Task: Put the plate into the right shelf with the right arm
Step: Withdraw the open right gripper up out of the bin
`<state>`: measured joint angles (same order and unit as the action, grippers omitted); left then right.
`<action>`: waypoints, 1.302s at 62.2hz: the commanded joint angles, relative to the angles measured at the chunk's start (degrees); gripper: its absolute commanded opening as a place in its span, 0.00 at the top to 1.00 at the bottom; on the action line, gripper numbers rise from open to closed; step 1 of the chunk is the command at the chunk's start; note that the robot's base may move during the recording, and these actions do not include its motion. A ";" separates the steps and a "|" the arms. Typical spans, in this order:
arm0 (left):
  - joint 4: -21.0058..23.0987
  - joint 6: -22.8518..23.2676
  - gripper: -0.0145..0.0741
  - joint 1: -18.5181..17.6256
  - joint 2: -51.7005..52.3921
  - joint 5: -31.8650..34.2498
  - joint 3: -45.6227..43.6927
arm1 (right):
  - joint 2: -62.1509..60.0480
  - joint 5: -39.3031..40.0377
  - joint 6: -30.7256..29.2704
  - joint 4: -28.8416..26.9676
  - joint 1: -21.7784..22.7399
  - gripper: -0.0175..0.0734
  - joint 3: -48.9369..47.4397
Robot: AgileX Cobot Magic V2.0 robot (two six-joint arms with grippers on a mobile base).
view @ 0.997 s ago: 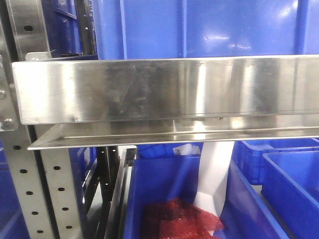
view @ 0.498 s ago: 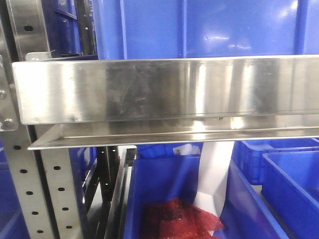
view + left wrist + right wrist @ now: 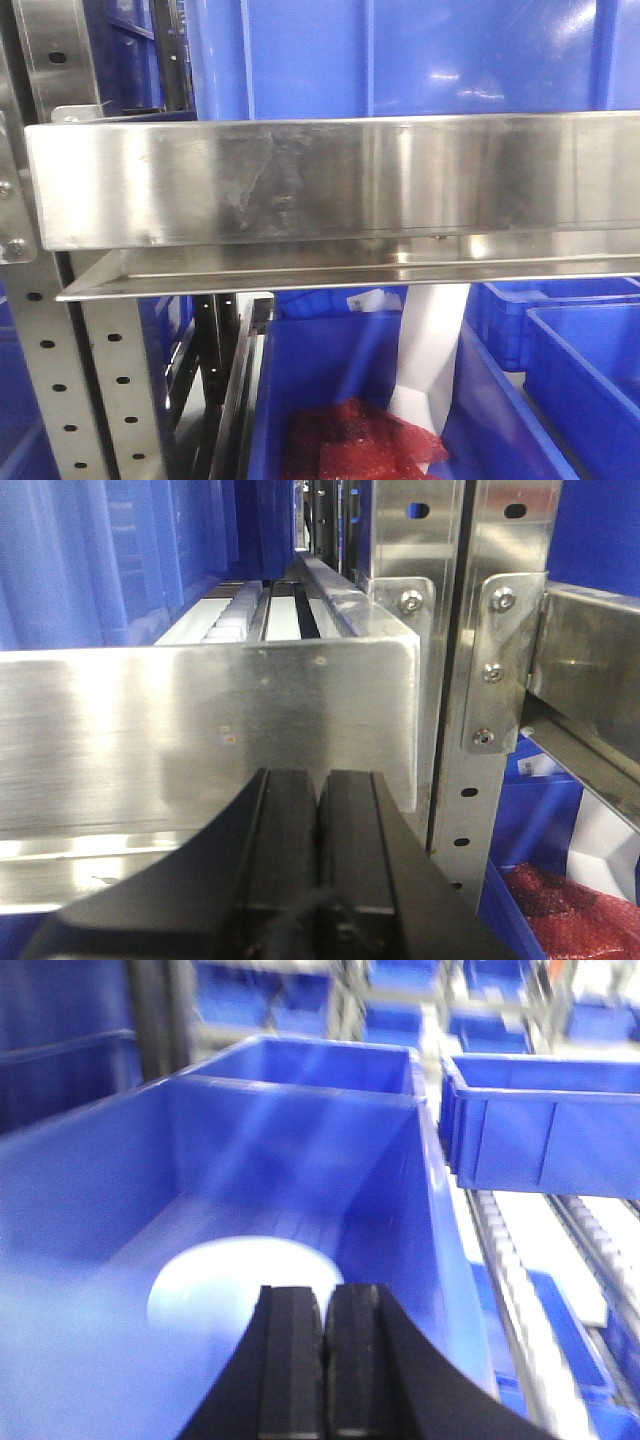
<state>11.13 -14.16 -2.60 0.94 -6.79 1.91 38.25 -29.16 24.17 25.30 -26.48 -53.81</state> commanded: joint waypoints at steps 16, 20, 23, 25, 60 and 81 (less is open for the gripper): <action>0.34 0.16 0.89 -0.27 0.60 4.80 0.45 | -21.97 7.30 0.31 1.60 0.22 0.78 19.04; 0.34 0.16 0.89 -0.27 0.60 4.80 0.45 | -24.72 7.25 0.31 1.60 0.22 0.78 21.72; 0.34 0.16 0.89 -0.27 0.60 4.80 0.45 | -25.83 6.98 0.31 1.60 0.22 0.78 23.07; 0.34 0.16 0.89 -0.27 0.60 4.80 0.45 | -26.26 6.79 0.31 1.60 0.22 0.78 23.88; 0.34 0.16 0.89 -0.27 0.60 4.80 0.45 | -26.49 5.26 -2.40 -2.66 0.62 0.78 25.86; 0.34 0.16 0.89 -0.27 0.60 4.80 0.45 | -29.24 14.73 -31.26 -31.00 17.02 0.79 35.86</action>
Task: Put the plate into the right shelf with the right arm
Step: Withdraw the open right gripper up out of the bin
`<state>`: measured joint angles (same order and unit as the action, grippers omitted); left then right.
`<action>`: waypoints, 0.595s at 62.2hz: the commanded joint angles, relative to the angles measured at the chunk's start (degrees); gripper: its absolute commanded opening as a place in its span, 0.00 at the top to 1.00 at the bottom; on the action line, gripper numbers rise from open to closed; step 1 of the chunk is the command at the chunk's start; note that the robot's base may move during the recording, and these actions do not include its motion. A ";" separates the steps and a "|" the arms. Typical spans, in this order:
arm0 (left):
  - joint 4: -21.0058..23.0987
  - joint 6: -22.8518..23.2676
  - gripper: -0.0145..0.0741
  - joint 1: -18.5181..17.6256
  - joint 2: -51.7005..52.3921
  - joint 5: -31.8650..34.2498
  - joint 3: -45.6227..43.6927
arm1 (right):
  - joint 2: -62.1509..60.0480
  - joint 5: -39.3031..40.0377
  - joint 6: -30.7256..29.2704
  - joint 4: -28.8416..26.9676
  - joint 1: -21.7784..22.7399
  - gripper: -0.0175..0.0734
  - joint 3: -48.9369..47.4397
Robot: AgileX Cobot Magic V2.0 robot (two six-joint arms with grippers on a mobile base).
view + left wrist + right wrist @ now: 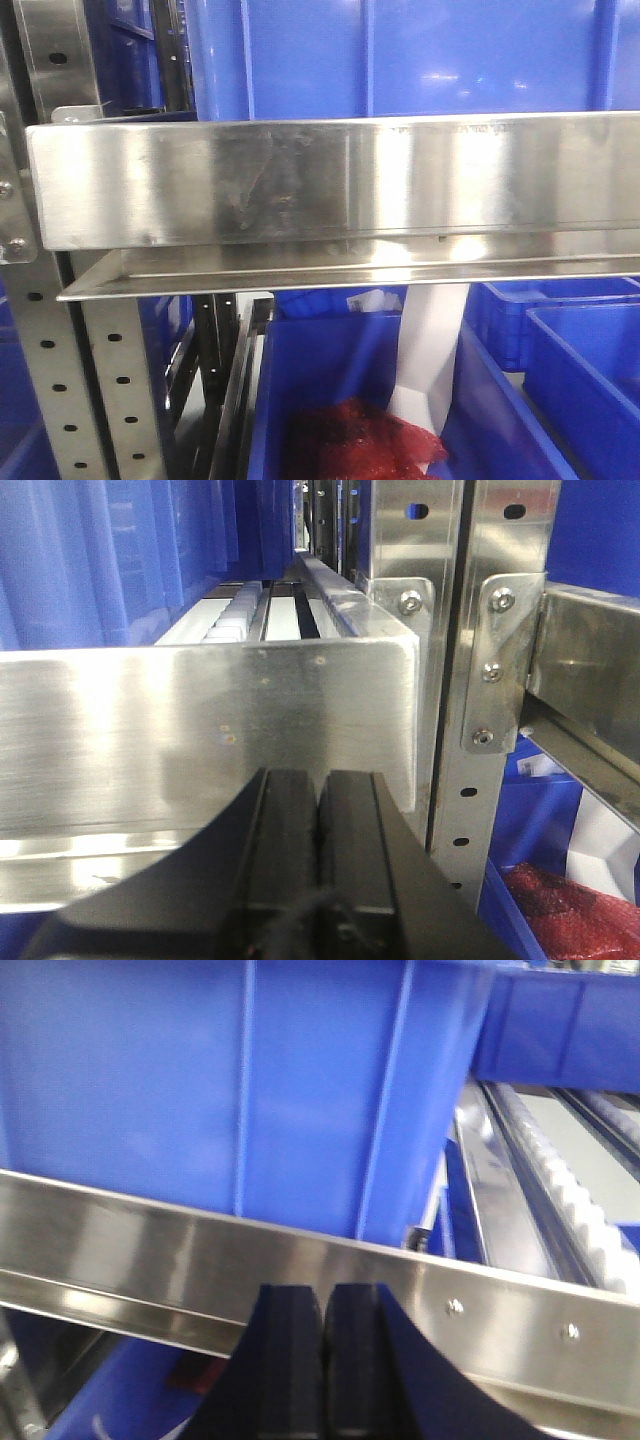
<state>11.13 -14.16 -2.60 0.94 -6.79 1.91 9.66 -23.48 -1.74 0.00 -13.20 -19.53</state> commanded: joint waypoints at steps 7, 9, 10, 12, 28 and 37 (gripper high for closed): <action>0.34 0.16 0.89 -0.27 0.60 4.80 0.45 | -3.59 15.43 -5.65 -7.92 8.36 0.79 7.98; 0.34 0.16 0.89 -0.27 0.60 4.80 0.45 | -4.47 16.86 -5.65 -7.92 9.17 0.79 9.56; 0.34 0.16 0.89 -0.27 0.60 4.80 0.45 | -4.88 17.51 -5.65 -7.92 9.53 0.79 10.35; 0.34 0.16 0.89 -0.27 0.60 4.80 0.45 | -5.99 18.96 -5.65 -7.92 10.30 0.79 12.22; 0.34 0.16 0.89 -0.27 0.60 4.80 0.45 | -11.01 24.77 -5.60 -7.92 11.76 0.79 20.83; 0.34 0.16 0.89 -0.27 0.60 4.80 0.45 | -11.01 24.17 -5.64 -7.84 11.76 0.79 20.78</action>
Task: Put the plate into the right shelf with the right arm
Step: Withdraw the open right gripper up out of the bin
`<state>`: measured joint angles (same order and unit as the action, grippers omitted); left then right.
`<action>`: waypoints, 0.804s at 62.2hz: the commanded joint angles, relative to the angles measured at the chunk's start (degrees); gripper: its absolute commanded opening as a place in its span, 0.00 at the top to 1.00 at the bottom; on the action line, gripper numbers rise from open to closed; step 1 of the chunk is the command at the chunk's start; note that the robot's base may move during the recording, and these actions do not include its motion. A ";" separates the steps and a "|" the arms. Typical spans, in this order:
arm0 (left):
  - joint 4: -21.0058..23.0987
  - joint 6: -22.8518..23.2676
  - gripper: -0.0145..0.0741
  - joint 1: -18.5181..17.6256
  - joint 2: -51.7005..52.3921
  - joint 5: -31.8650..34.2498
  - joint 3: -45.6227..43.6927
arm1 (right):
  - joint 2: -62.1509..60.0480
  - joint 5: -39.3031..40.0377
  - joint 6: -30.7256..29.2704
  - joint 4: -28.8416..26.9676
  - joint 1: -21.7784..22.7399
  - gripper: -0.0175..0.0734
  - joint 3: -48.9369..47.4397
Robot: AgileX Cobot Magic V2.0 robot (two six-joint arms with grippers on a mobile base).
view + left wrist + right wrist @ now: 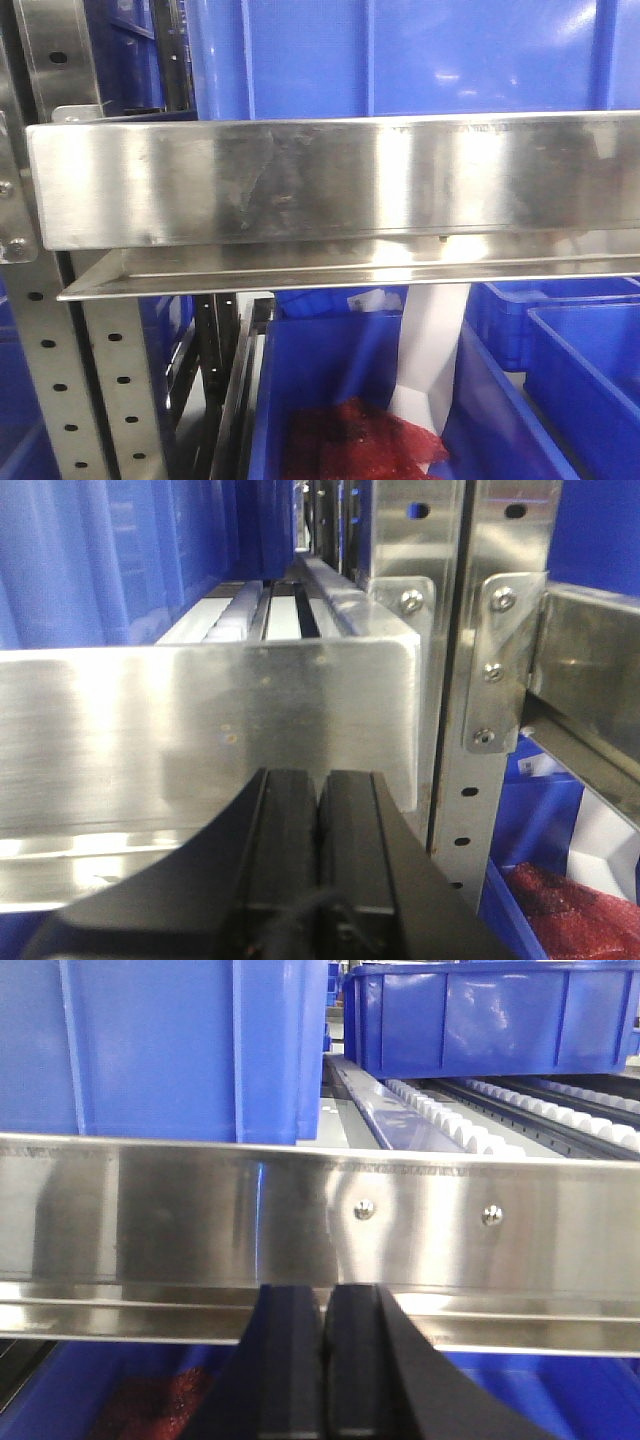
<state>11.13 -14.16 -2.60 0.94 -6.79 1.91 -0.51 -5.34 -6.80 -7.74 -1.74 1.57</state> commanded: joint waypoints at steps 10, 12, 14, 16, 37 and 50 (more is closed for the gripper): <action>0.34 0.16 0.89 -0.27 0.60 4.80 0.45 | -0.84 6.02 -0.58 -0.10 0.31 0.79 -0.32; 0.34 0.16 0.89 -0.27 0.60 4.80 0.45 | -0.84 6.02 -0.58 -0.10 0.31 0.79 -0.32; 0.34 0.16 0.89 -0.27 0.60 4.80 0.45 | -0.84 6.02 -0.58 -0.10 0.31 0.79 -0.32; 0.34 0.16 0.89 -0.27 0.60 4.80 0.45 | -0.84 5.97 -0.58 -0.10 0.31 0.79 -0.32; 0.34 0.16 0.89 -0.27 0.60 4.80 0.45 | -0.84 5.74 -0.58 -0.10 0.31 0.79 -0.32; 0.34 0.16 0.89 -0.27 0.60 4.80 0.45 | -0.84 5.74 -0.58 -0.10 0.31 0.79 -0.32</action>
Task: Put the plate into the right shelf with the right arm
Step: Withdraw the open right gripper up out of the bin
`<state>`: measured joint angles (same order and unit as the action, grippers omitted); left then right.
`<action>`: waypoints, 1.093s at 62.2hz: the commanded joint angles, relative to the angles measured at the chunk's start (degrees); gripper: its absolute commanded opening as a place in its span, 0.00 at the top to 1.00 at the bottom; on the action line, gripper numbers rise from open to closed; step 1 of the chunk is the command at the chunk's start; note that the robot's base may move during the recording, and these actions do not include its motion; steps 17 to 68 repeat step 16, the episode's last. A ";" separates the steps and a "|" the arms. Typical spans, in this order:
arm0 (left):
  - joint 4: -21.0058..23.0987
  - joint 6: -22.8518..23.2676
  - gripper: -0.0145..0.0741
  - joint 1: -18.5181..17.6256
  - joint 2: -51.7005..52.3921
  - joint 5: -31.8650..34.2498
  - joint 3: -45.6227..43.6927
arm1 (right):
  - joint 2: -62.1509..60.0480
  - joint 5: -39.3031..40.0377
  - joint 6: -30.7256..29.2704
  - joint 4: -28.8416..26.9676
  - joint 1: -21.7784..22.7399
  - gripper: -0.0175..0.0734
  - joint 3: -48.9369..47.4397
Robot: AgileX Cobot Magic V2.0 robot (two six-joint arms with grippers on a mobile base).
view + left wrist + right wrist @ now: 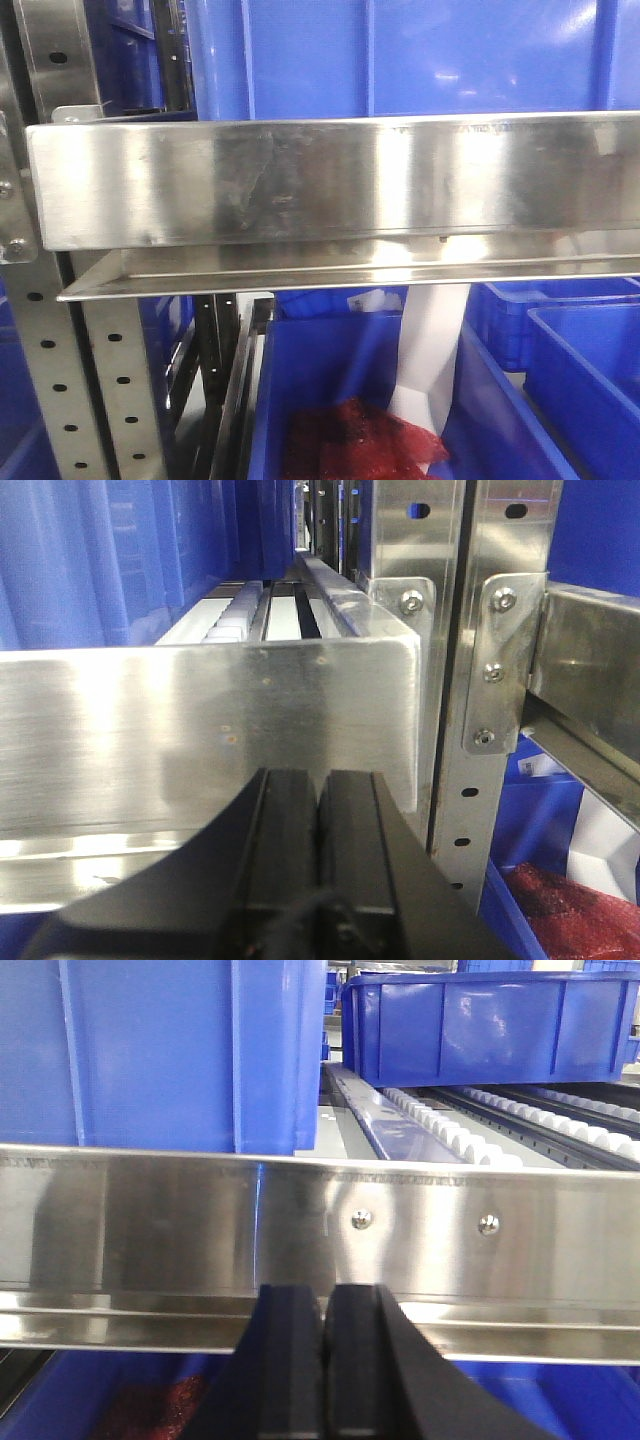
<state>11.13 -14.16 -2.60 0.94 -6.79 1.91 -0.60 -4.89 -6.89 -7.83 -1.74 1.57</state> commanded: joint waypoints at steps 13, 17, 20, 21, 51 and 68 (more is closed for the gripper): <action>0.34 0.16 0.89 -0.27 0.60 4.80 0.45 | -0.75 5.29 -0.49 -0.01 0.31 0.79 -0.32; 0.34 0.16 0.89 -0.27 0.60 4.80 0.45 | -0.75 5.29 -0.49 -0.01 0.31 0.79 -0.32; 0.34 0.16 0.89 -0.27 0.60 4.80 0.45 | -0.75 5.29 -0.49 -0.01 0.31 0.79 -0.32; 0.34 0.16 0.89 -0.27 0.60 4.80 0.45 | -0.75 5.29 -0.49 -0.01 0.31 0.79 -0.32; 0.34 0.16 0.89 -0.27 0.60 4.80 0.45 | -0.75 5.29 -0.49 -0.01 0.31 0.79 -0.32; 0.34 0.16 0.89 -0.27 0.60 4.80 0.45 | -0.75 5.29 -0.49 -0.01 0.31 0.79 -0.32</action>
